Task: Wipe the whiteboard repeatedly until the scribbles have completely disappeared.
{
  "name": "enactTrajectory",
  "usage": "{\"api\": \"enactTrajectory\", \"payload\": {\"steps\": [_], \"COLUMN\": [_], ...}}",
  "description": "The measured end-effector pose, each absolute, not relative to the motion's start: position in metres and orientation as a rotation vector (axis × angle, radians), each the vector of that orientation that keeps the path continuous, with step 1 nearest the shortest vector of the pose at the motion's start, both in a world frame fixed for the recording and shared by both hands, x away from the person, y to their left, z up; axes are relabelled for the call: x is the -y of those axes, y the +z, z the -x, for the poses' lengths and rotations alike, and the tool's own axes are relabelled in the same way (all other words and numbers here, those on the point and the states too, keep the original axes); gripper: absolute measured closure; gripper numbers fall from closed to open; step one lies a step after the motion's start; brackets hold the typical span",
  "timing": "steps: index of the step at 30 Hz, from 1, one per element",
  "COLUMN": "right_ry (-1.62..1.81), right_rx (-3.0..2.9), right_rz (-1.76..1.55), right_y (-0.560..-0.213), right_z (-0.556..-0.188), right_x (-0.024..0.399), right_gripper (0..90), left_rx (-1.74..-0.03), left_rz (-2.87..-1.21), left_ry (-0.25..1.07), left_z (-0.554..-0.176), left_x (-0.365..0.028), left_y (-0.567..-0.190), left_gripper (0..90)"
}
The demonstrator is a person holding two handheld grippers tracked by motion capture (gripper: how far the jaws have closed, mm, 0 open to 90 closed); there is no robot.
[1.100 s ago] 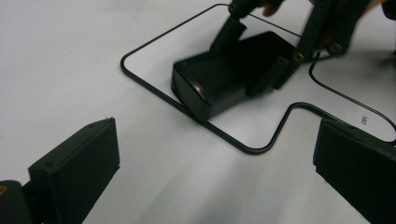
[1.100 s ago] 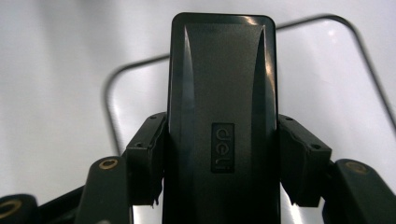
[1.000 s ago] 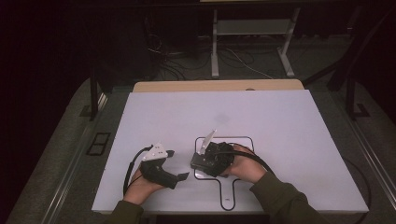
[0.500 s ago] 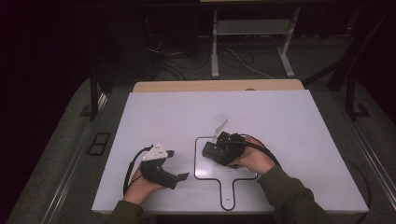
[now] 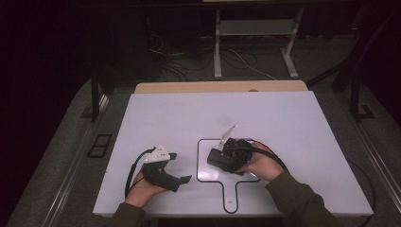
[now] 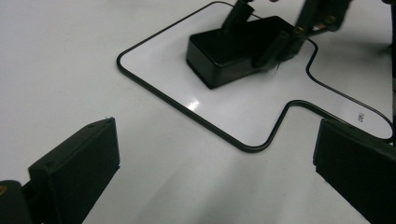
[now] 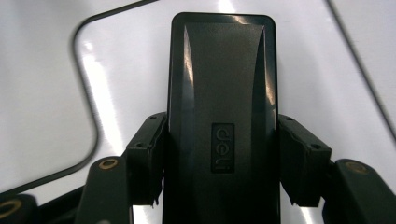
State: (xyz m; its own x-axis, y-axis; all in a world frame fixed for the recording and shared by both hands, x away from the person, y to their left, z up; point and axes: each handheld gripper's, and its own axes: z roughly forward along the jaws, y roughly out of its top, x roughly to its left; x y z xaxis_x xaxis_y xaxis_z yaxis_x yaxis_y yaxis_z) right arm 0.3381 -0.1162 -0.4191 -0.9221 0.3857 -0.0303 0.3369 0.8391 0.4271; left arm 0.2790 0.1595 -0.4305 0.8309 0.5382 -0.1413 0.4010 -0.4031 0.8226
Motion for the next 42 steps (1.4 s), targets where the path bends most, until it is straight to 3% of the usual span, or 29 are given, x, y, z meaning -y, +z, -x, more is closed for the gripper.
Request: {"api": "enactTrajectory", "payload": {"steps": [10,30,42], "right_ry": [0.644,0.617,0.628], "right_rx": [-2.937,-2.841,-2.928], "right_rz": [-0.472,-0.726,-0.533], "right_y": [-0.418,-0.419,-0.419], "right_z": [-0.314,-0.351,-0.320], "right_x": [0.112,0.155,0.134], "right_gripper": [38.6,38.6,38.6], "left_rx": [-0.687,-0.684,-0.686], "left_rz": [-2.050,-2.051,-2.045], "left_ry": [0.182,0.184,0.190], "left_z": [-0.279,-0.279,-0.279], "left_x": [-0.159,-0.158,-0.159], "left_y": [-0.430,-0.430,-0.430], "left_gripper": [0.0,0.0,0.0]}}
